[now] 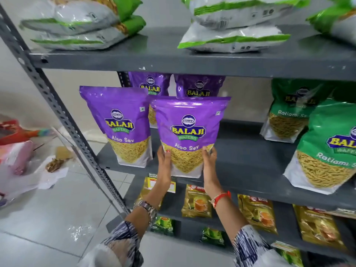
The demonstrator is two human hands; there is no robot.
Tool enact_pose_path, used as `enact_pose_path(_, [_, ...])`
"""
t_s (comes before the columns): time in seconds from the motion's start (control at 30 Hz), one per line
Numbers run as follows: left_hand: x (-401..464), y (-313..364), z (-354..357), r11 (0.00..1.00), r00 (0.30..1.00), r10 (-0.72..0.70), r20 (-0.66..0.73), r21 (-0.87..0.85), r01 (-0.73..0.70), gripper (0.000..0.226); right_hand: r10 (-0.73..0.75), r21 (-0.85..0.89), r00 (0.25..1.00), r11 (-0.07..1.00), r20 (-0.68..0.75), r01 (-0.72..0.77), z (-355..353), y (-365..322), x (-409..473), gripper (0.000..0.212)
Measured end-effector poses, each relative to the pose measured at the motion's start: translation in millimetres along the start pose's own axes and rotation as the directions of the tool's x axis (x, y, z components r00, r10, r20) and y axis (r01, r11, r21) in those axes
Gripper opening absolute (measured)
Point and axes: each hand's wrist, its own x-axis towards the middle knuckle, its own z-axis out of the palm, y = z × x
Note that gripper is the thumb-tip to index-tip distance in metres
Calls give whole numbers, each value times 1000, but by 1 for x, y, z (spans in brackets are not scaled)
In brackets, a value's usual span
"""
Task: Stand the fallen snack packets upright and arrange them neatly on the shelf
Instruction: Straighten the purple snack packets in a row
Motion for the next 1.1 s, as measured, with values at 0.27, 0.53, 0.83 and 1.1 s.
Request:
enact_pose_path(0.27, [12, 3, -8, 998, 993, -42, 111, -31, 45, 54, -17, -32, 995, 999, -98, 14, 6, 12, 13, 35])
enact_pose_path(0.53, [19, 0, -11, 996, 982, -79, 173, -33, 86, 47, -26, -53, 989, 998, -148, 18, 8, 12, 13, 38])
enact_pose_path(0.83, [-11, -2, -71, 982, 934, 177, -311, 120, -147, 19, -275, -159, 898, 959, -343, 233, 45, 47, -62, 18])
enact_pose_path(1.1, [49, 30, -160, 997, 852, 76, -518, 35, -67, 35, 103, -359, 980, 933, 168, -36, 132, 61, -55, 51])
